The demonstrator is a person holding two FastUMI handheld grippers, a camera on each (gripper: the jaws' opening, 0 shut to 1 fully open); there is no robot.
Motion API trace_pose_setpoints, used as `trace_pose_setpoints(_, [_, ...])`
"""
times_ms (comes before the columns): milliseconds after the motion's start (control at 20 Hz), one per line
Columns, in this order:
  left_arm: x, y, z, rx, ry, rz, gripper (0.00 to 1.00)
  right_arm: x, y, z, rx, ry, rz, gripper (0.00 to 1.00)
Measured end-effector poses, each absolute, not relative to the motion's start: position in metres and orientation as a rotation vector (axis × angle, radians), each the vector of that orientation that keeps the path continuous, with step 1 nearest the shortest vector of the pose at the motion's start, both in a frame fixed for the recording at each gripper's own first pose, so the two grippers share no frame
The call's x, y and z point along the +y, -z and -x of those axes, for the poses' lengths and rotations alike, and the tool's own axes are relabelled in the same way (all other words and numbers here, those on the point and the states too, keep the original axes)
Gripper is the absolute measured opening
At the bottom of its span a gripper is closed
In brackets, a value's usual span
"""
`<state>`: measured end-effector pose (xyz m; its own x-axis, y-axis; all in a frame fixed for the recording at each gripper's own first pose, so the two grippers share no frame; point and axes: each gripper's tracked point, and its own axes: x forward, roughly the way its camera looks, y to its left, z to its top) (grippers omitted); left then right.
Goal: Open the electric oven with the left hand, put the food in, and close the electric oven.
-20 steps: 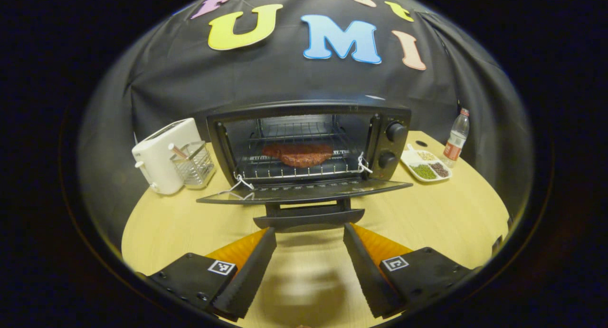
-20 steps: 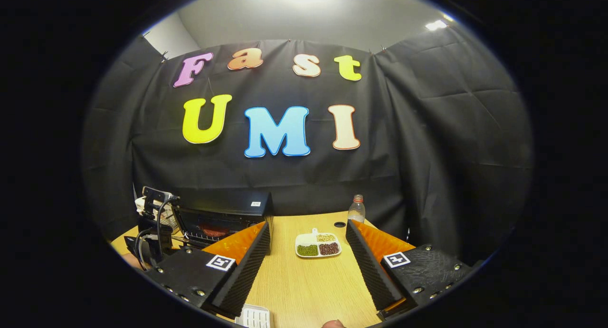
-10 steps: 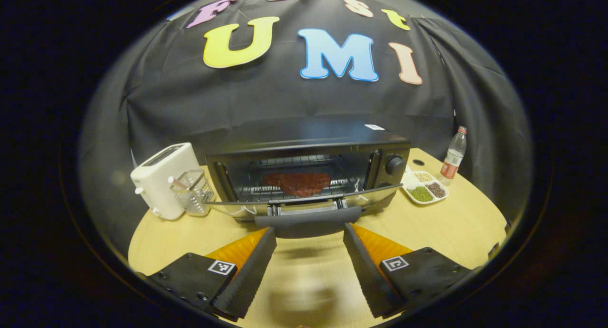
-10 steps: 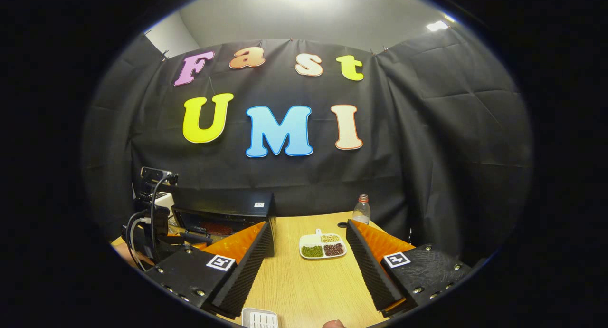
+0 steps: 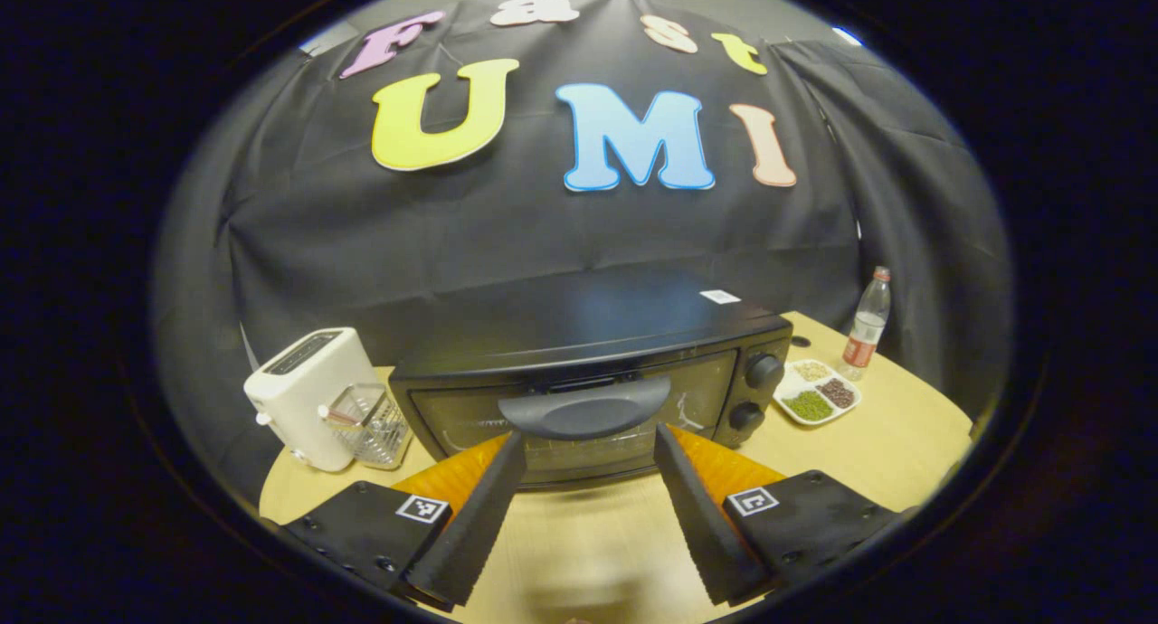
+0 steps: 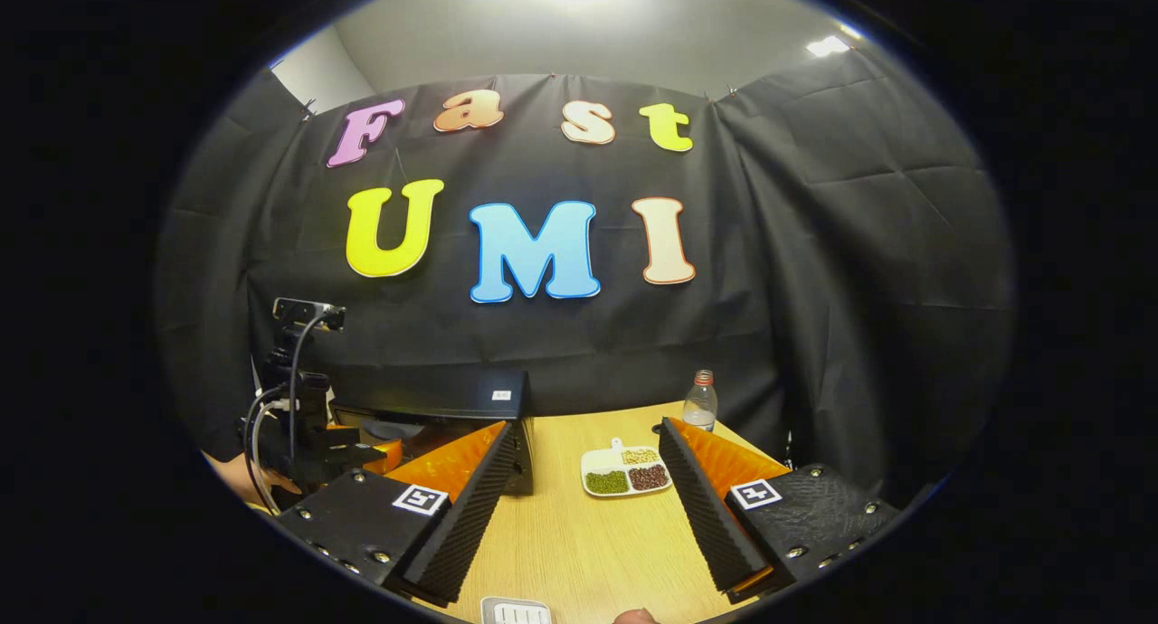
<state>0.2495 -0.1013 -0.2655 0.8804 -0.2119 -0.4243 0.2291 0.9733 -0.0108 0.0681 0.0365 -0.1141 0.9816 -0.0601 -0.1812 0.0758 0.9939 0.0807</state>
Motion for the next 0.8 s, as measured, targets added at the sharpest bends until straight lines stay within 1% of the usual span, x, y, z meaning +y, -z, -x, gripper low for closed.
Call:
trace_pose_setpoints(50, [-0.101,0.255,-0.245,0.416,0.228,-0.038,1.00,0.038,0.112,-0.069,0.174,0.058,-0.092,0.98])
trace_pose_setpoints(150, [-0.098,0.229,-0.233,0.363,0.218,-0.033,1.00,0.041,0.104,-0.070,0.156,0.029,-0.095,0.98])
trace_pose_setpoints(200, [-0.095,0.217,-0.226,0.341,0.206,-0.031,0.89,0.042,0.099,-0.068,0.145,0.012,-0.095,0.98])
trace_pose_setpoints(250, [-0.092,0.203,-0.218,0.321,0.191,-0.027,0.89,0.044,0.094,-0.065,0.133,-0.006,-0.096,0.98])
trace_pose_setpoints(300, [-0.090,0.190,-0.209,0.299,0.178,-0.016,0.96,0.044,0.089,-0.063,0.123,-0.028,-0.099,0.98])
trace_pose_setpoints(400, [-0.086,0.160,-0.190,0.257,0.146,0.011,0.96,0.045,0.080,-0.055,0.111,-0.075,-0.109,0.98])
trace_pose_setpoints(450, [-0.082,0.147,-0.178,0.238,0.128,0.020,0.93,0.044,0.077,-0.051,0.107,-0.097,-0.114,0.98])
trace_pose_setpoints(500, [-0.080,0.135,-0.165,0.220,0.112,0.025,0.96,0.041,0.073,-0.046,0.099,-0.113,-0.116,0.98])
trace_pose_setpoints(550, [-0.078,0.122,-0.152,0.203,0.094,0.026,0.96,0.036,0.068,-0.041,0.088,-0.121,-0.115,0.98])
trace_pose_setpoints(600, [-0.077,0.112,-0.137,0.187,0.079,0.022,0.90,0.031,0.065,-0.036,0.075,-0.128,-0.110,0.98])
trace_pose_setpoints(650, [-0.074,0.101,-0.122,0.171,0.065,0.019,0.90,0.027,0.063,-0.032,0.068,-0.133,-0.102,0.98])
trace_pose_setpoints(750, [-0.073,0.081,-0.092,0.142,0.045,0.008,1.00,0.016,0.059,-0.020,0.067,-0.139,-0.088,0.98])
trace_pose_setpoints(800, [-0.072,0.074,-0.078,0.126,0.034,0.002,1.00,0.011,0.058,-0.013,0.063,-0.143,-0.082,0.98])
